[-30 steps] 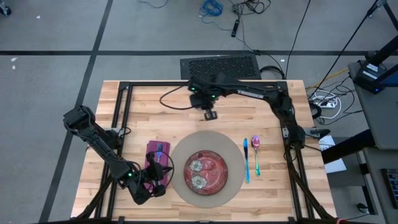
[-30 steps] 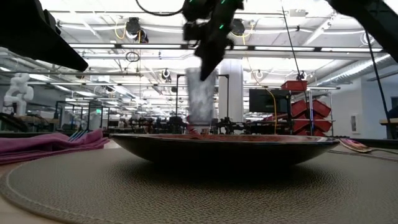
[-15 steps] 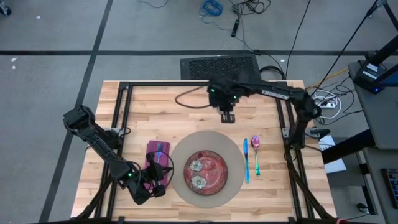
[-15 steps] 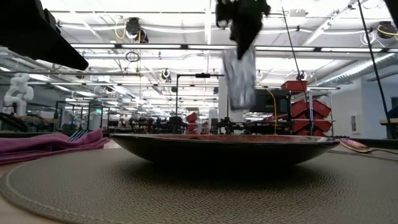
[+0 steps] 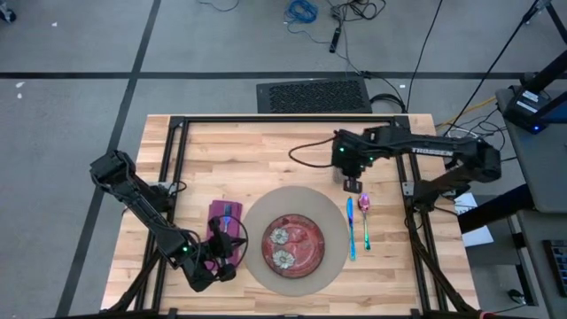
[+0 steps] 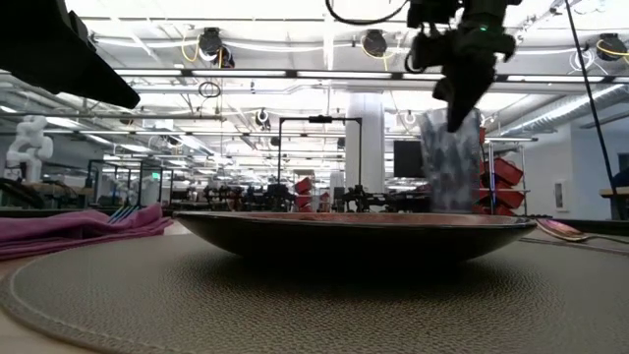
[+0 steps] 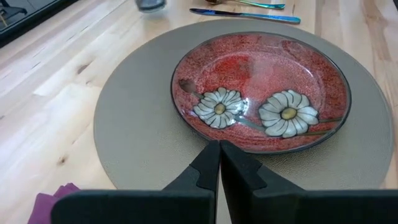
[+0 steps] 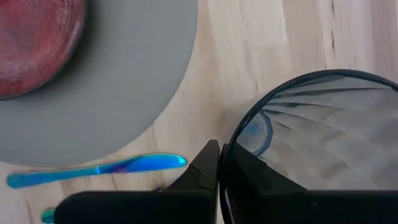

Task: Set table place
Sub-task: Move the blue glass to the top right side of the gray placemat

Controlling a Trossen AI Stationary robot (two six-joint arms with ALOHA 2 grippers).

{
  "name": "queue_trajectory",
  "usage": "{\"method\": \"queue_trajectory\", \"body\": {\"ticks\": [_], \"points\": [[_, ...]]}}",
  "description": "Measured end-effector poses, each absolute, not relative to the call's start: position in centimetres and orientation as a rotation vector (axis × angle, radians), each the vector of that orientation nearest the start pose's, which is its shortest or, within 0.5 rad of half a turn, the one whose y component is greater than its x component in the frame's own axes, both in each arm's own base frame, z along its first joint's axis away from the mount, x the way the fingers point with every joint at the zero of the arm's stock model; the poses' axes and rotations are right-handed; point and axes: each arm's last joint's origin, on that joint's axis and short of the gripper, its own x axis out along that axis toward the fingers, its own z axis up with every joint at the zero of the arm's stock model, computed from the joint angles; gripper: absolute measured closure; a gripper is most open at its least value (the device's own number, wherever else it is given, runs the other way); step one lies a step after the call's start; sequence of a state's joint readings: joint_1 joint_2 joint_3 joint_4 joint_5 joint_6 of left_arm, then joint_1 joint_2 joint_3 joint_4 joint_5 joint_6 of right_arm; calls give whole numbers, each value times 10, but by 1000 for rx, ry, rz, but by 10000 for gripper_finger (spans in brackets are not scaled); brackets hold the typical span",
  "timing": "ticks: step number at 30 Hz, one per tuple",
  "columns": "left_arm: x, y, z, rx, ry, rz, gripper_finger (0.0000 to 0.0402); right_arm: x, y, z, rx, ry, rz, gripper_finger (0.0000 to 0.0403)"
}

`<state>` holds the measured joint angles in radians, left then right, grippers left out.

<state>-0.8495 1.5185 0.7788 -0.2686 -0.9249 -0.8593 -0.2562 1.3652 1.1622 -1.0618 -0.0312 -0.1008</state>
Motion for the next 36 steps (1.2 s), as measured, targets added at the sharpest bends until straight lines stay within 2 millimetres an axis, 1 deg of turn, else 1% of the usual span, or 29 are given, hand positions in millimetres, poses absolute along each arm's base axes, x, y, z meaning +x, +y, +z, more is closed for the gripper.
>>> {"method": "queue_trajectory", "body": {"ticks": [3,7,24,29,36], "points": [[200,-188,175,-60,530,326,402,231,-59,278,122,1261,-140,403],[203,-187,176,-79,519,332,402,226,-55,269,140,1295,-123,403],[206,-189,178,-124,496,319,402,227,-54,270,135,1282,-119,403],[206,-190,179,-135,493,311,402,227,-54,270,158,1282,-136,403],[206,-191,179,-143,487,307,402,228,-54,270,172,1272,-148,393]]}}
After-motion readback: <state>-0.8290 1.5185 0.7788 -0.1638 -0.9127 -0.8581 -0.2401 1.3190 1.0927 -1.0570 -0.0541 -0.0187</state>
